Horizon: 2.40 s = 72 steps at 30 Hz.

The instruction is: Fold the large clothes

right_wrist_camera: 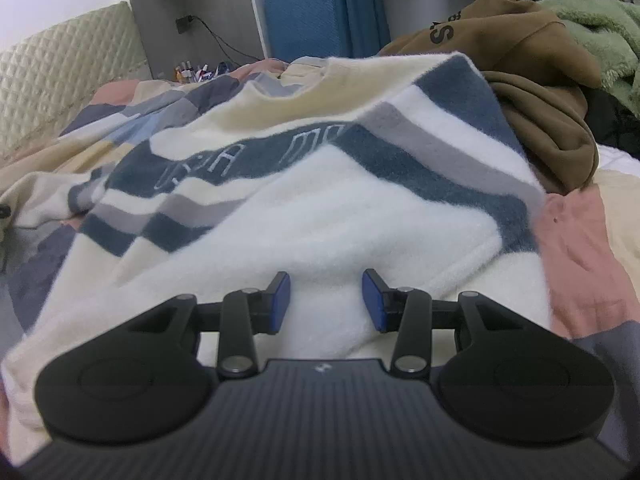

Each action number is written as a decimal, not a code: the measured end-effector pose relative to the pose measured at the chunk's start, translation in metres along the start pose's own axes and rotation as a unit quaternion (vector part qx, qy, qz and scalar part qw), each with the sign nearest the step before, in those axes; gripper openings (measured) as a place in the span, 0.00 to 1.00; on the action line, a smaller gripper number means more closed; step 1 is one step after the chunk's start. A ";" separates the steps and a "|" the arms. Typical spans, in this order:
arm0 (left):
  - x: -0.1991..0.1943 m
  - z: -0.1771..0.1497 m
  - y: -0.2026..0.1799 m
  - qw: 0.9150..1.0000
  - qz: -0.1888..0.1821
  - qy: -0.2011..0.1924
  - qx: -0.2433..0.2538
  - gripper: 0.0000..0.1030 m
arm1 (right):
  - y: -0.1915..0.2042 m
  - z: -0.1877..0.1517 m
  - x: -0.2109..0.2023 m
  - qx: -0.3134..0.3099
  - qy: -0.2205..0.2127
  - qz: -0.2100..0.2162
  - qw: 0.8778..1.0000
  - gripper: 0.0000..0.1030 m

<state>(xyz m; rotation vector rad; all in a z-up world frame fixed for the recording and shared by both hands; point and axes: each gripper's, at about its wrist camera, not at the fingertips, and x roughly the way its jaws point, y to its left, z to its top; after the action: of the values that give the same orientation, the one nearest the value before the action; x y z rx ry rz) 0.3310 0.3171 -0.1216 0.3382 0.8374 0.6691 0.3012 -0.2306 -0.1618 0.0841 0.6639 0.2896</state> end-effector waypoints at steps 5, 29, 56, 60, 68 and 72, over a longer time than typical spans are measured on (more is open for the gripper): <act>-0.059 0.025 0.026 0.998 -0.049 -0.020 -0.034 0.07 | -0.005 0.002 -0.008 0.026 -0.001 0.010 1.000 0.41; -0.375 0.074 -0.215 0.889 -0.442 -0.108 0.055 0.07 | -0.058 0.014 -0.092 0.141 -0.105 0.014 0.984 0.43; -0.200 -0.013 -0.220 0.852 -0.494 0.020 -0.171 0.76 | -0.079 -0.003 -0.083 0.206 -0.069 0.031 0.976 0.67; -0.149 -0.018 -0.209 0.834 -0.491 0.063 -0.243 0.75 | -0.078 -0.008 -0.070 0.215 -0.041 0.034 0.975 0.66; -0.094 -0.015 -0.221 0.793 -0.515 0.089 -0.314 0.46 | -0.068 -0.012 -0.041 0.192 0.015 0.011 0.981 0.48; -0.080 -0.016 -0.224 0.781 -0.524 0.094 -0.327 0.16 | -0.066 -0.010 -0.037 0.189 0.017 0.008 0.982 0.26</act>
<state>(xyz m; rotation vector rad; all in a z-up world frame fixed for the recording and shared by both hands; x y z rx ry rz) 0.3719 0.0974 -0.2031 -0.8217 0.7812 -0.1081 0.2829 -0.3045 -0.1591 0.4481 0.7467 0.1769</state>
